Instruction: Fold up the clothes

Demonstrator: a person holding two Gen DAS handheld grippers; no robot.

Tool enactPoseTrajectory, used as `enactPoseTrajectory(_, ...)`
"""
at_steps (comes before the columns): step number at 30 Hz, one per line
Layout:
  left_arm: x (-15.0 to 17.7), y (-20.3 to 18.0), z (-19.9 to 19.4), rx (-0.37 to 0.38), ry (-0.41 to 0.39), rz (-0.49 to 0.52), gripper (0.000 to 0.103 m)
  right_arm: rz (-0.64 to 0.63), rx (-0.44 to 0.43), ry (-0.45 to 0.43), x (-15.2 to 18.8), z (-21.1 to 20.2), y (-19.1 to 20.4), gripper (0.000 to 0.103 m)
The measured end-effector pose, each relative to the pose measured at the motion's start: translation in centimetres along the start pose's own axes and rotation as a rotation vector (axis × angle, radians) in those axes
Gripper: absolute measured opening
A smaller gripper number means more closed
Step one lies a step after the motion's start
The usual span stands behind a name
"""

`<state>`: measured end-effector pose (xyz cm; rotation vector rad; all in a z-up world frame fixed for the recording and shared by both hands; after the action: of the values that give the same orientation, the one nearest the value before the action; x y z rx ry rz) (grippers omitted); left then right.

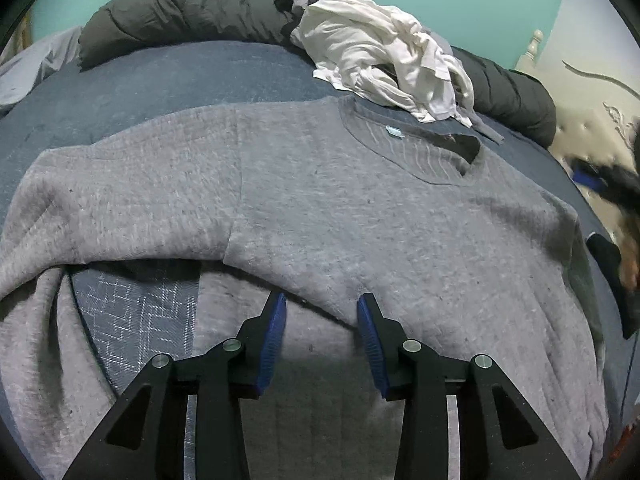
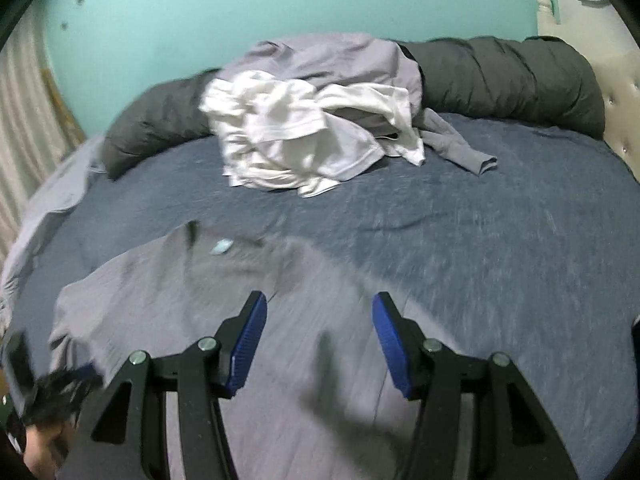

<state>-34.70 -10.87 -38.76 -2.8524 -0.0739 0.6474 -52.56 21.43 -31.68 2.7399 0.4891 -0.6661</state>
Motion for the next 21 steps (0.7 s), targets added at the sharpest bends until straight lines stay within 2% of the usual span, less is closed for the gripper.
enactPoseTrajectory(7, -0.1, 0.3, -0.7, 0.016, -0.015, -0.008, 0.041, 0.048, 0.072, 0.144, -3.7, 6.9, -1.0, 0.054)
enactPoseTrajectory(11, -0.3, 0.8, -1.1, 0.028, -0.029, -0.024, 0.041, 0.103, 0.071, 0.182, -4.2, 9.4, -1.5, 0.04)
enactPoseTrajectory(15, -0.4, 1.0, -1.2, 0.035, -0.032, -0.027, 0.041, 0.093, 0.027, 0.205, -3.6, 10.4, -0.2, 0.016)
enactPoseTrajectory(21, -0.3, 0.6, -1.2, 0.046, -0.028, -0.025, 0.041, -0.04, -0.004, 0.297, -0.1, 11.8, 2.7, 0.011)
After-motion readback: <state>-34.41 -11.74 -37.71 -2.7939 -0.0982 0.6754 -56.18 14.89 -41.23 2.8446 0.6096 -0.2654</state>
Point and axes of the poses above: each gripper's, at about its wrist camera, not at the fingertips, and z roughly the way its jaws point, y to its left, x to its underside, the point moved 10 cm from there along z, roughly the way its jaws point, and after that the axes turned 13 degrees about y, right-handed, at the moved point
